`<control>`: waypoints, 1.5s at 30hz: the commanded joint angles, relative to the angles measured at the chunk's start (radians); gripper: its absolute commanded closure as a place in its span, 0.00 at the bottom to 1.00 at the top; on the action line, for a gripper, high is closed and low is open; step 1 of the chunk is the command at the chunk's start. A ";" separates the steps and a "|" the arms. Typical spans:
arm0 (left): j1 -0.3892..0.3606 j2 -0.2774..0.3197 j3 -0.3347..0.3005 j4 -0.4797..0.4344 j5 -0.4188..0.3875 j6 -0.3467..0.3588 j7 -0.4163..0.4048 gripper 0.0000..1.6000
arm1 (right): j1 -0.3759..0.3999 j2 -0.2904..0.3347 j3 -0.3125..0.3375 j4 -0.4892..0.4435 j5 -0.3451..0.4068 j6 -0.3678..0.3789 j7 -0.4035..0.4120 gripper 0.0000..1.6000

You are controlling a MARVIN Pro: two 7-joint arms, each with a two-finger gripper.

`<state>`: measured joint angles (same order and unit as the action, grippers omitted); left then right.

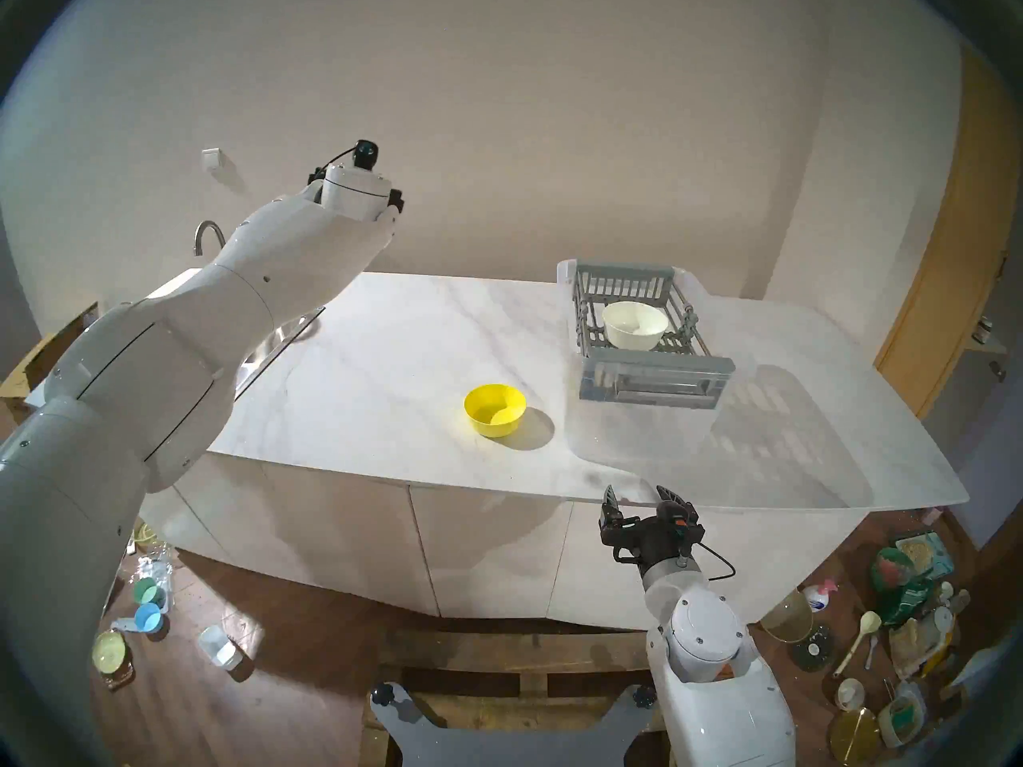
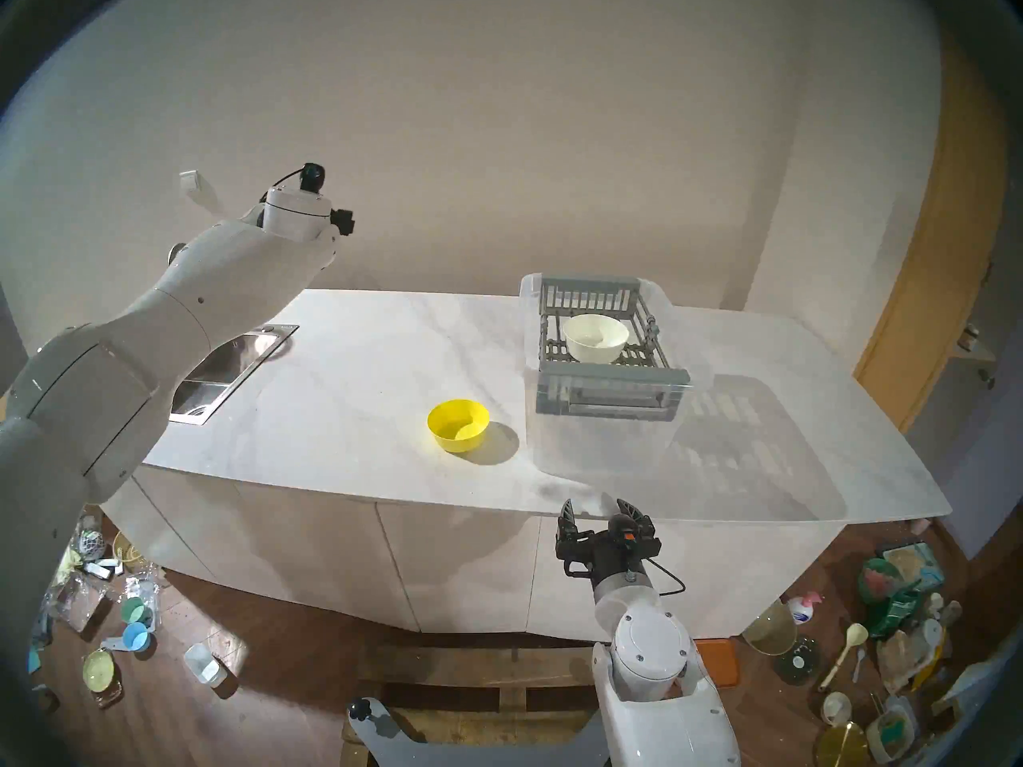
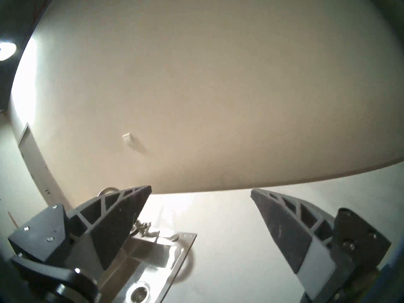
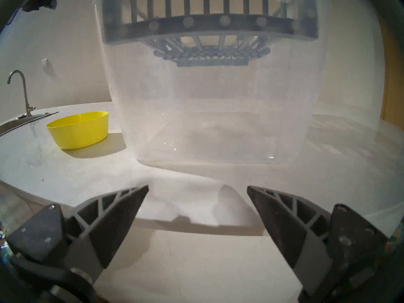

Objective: Place the plate or bowl neatly into the plate slot of the drying rack

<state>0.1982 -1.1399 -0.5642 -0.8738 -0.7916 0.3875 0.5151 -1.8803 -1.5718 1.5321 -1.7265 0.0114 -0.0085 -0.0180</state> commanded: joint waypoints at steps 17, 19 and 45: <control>0.303 0.410 -0.110 -0.638 0.010 -0.120 0.164 0.00 | 0.005 0.000 0.000 -0.035 0.000 -0.010 0.000 0.00; 0.350 0.457 -0.131 -0.714 0.005 -0.132 0.196 0.00 | 0.004 0.000 0.000 -0.037 0.000 -0.010 0.000 0.00; 0.771 0.873 -0.358 -1.268 -0.265 -0.250 0.603 0.00 | -0.022 0.000 0.000 -0.078 -0.001 -0.004 -0.001 0.00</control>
<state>0.9761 -0.3133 -0.9016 -2.1424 -1.0737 0.1775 1.1508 -1.9038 -1.5714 1.5319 -1.7743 0.0117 -0.0081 -0.0182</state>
